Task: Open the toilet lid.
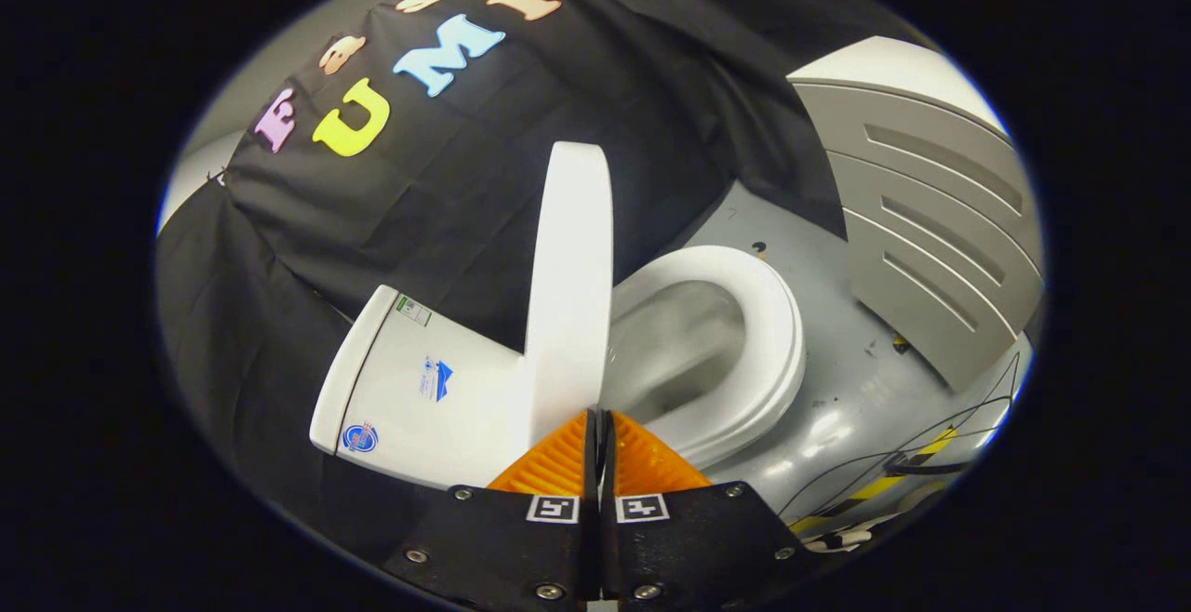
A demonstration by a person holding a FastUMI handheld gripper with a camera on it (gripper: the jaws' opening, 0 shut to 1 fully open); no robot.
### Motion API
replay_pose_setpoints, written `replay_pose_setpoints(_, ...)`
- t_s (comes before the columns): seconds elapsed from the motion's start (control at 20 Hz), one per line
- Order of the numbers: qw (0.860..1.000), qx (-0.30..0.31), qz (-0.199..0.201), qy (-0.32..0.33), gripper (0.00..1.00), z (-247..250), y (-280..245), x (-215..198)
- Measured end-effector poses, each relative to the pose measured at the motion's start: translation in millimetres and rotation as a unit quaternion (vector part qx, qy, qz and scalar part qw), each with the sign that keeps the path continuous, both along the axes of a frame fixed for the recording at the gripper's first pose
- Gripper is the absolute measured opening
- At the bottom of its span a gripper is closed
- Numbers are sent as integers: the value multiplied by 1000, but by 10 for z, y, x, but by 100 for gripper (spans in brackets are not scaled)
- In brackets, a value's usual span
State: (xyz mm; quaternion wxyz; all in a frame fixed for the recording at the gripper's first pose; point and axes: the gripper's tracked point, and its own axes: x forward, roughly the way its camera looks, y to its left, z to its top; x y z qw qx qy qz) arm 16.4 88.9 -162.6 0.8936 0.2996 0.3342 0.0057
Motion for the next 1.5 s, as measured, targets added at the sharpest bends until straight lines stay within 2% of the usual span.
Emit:
replay_pose_setpoints(0.2,999,-41,15,-23,0,72,99,13)
replay_pose_setpoints(0.65,995,-74,33,-62,0,326,418,43)
replay_pose_setpoints(0.85,987,-126,49,-89,0,465,597,59)
replay_pose_setpoints(1.2,977,-163,62,-123,0,649,924,87)
replay_pose_setpoints(1.5,961,-202,101,-161,0,833,1347,114)
